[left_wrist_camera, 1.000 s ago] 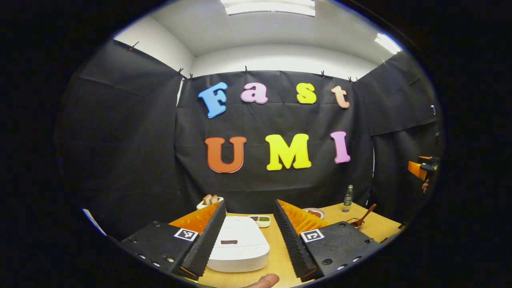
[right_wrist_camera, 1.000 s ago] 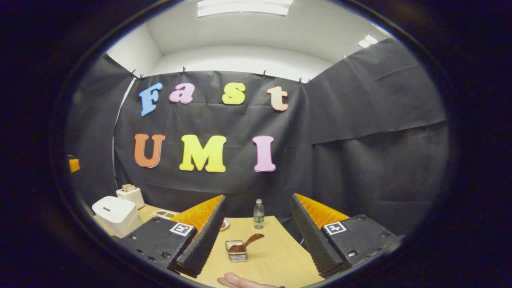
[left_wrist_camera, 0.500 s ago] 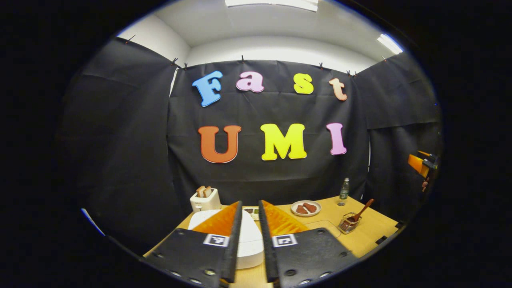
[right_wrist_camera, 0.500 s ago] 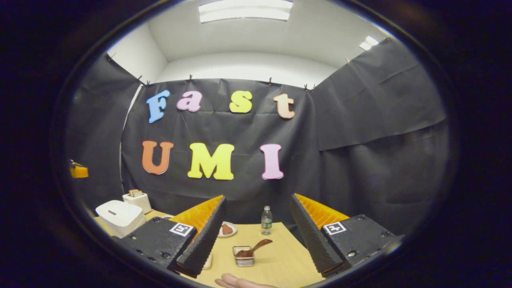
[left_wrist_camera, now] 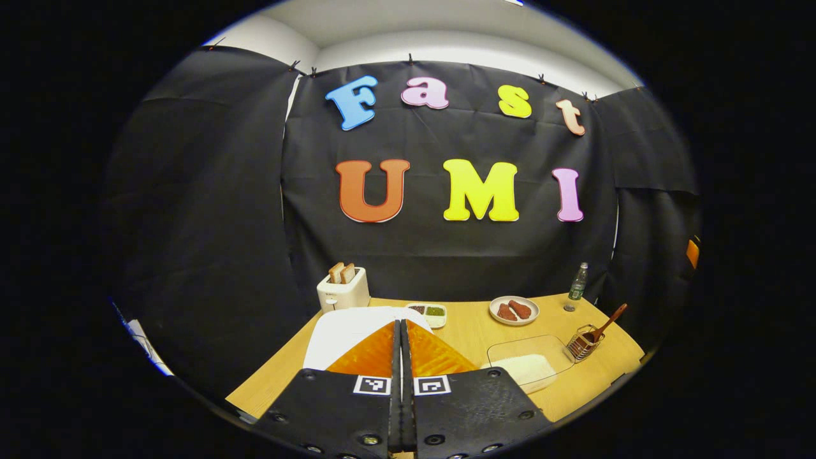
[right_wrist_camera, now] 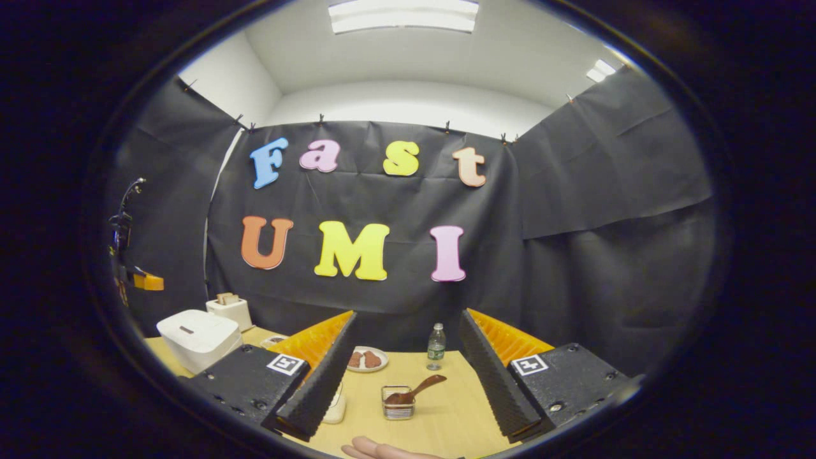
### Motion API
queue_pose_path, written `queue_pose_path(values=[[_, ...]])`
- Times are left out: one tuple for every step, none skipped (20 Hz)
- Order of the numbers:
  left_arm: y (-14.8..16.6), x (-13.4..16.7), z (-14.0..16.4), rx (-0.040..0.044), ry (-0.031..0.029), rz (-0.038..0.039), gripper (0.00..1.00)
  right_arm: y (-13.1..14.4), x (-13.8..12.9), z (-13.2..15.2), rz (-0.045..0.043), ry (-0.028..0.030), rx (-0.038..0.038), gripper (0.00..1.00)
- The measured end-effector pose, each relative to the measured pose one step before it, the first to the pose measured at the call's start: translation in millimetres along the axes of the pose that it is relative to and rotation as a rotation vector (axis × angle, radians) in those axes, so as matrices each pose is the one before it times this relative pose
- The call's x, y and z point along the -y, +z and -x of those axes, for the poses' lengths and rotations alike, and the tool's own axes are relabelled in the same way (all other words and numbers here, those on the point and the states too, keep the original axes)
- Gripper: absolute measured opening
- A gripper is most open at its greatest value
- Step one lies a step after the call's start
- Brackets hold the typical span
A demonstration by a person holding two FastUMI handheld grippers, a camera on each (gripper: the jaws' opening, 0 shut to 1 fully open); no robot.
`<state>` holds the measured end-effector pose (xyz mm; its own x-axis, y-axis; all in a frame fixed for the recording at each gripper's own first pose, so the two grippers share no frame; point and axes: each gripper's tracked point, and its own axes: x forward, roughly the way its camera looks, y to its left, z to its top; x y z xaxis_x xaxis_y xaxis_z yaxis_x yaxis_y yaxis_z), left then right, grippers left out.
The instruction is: Close the left gripper, press the button to open the rice cooker; take a wooden spoon from the chopstick holder with the right hand, scoop a spoonful of rice and pour it into the rice cooker, then put the wooden spoon back into the chopstick holder.
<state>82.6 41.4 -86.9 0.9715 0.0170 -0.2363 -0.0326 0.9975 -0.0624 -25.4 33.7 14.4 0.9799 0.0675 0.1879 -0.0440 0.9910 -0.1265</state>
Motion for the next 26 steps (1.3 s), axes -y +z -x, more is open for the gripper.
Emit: queue_pose_path(values=[[-11.34,-4.52,-8.97,-0.03582,0.01180,-0.00420,0.00,-2.53,-2.34,-1.02,0.00149,0.00636,0.00196,1.00],[-10.97,-5.25,-9.00,-0.04146,0.01832,-0.00593,0.00,-3.94,-3.17,-2.07,-0.00558,0.01578,-0.00657,1.00],[-12.19,-3.79,-7.39,-0.04220,0.01064,-0.01559,0.00,-5.47,0.80,-1.47,-0.01074,0.00814,-0.01162,1.00],[-8.04,-3.55,-6.56,-0.02943,0.01359,-0.00859,0.00,-4.94,2.03,-2.87,-0.00835,0.00041,-0.01368,1.00],[-6.67,-3.62,-5.74,-0.02560,0.01097,0.00064,0.00,-5.72,1.53,-2.27,-0.00433,0.00006,-0.01101,1.00],[-4.64,0.74,-6.03,-0.02252,-0.00150,0.00565,0.00,-3.71,2.19,-1.77,0.00104,0.00171,-0.00300,1.00],[-6.26,2.07,-5.65,-0.01911,-0.01120,0.00224,0.00,-4.46,2.36,-1.92,0.00511,-0.00313,0.00079,1.00],[-2.98,2.92,-5.19,-0.01512,-0.01329,0.00463,0.00,-5.70,5.86,-2.88,0.00771,-0.01394,-0.00266,1.00],[-6.26,-0.65,-5.39,-0.02041,-0.00082,0.00384,0.00,-8.60,5.19,-3.49,0.00725,-0.01165,-0.01173,1.00],[-4.06,-1.48,-3.86,-0.01052,0.00705,-0.00446,0.00,-7.67,3.61,-2.24,-0.00060,-0.00554,-0.01632,1.00],[-2.60,-1.95,-5.08,-0.00348,0.00806,-0.00524,0.00,-6.86,4.36,-1.60,-0.00732,-0.00377,-0.01499,1.00],[-3.46,-1.10,-3.38,-0.01271,0.00449,-0.00020,0.00,-6.34,4.74,-2.07,-0.00944,-0.00513,-0.01376,1.00],[-1.55,-2.00,-3.40,-0.00879,0.00738,0.00534,0.00,-5.55,6.88,-1.69,-0.01007,-0.00793,-0.00783,1.00],[-0.63,-0.64,-2.82,-0.01034,0.00231,0.01465,0.00,-4.09,5.99,-1.80,-0.00754,-0.00781,-0.00244,1.00],[-0.82,-3.05,-2.54,-0.00427,0.00836,0.01651,0.00,-3.79,5.40,-1.94,-0.00970,-0.00724,0.00229,1.00],[-0.88,-3.49,-2.27,-0.00245,0.01980,0.00013,0.00,-4.25,6.18,-2.34,-0.01636,-0.00901,-0.00314,1.00],[0.75,-4.66,-4.04,0.00916,0.01901,-0.01662,0.00,-5.33,4.14,-2.99,-0.01569,-0.00759,-0.00733,1.00],[-4.44,2.68,-2.75,-0.01077,-0.01104,-0.00062,0.00,-6.19,2.84,-2.61,-0.00679,-0.00457,-0.01593,1.00],[-11.74,4.36,-1.14,-0.04005,-0.01407,0.02388,0.00,-7.97,2.62,-2.04,-0.00681,-0.00114,-0.02068,1.00],[-1.35,0.27,1.75,0.00004,0.00139,0.01502,0.00,-4.32,2.32,-2.49,-0.00930,-0.00207,-0.01326,1.00],[0.29,0.69,-2.12,-0.00746,0.00324,0.00006,0.00,-2.15,3.59,-3.65,-0.00708,-0.00751,-0.00748,1.00],[-1.87,-0.42,-0.93,-0.01224,0.00148,-0.00179,0.00,-0.13,3.45,-2.35,-0.00210,-0.01034,0.00026,1.00],[-3.27,-0.44,-0.58,-0.01274,0.00018,0.00118,0.00,-2.13,2.45,-1.16,0.00216,-0.00660,0.00512,1.00],[1.18,0.34,0.28,-0.00071,-0.00177,0.00125,0.00,-0.46,0.50,-1.02,0.00503,-0.00298,0.00572,1.00],[1.15,-0.42,0.33,0.00005,0.00220,0.00936,0.00,-2.26,0.67,-1.82,0.00513,-0.00186,0.00405,1.00],[3.88,-1.50,2.69,0.01678,0.00873,0.00133,0.00,-2.13,-0.90,-2.27,0.00779,-0.00017,0.00314,1.00]])
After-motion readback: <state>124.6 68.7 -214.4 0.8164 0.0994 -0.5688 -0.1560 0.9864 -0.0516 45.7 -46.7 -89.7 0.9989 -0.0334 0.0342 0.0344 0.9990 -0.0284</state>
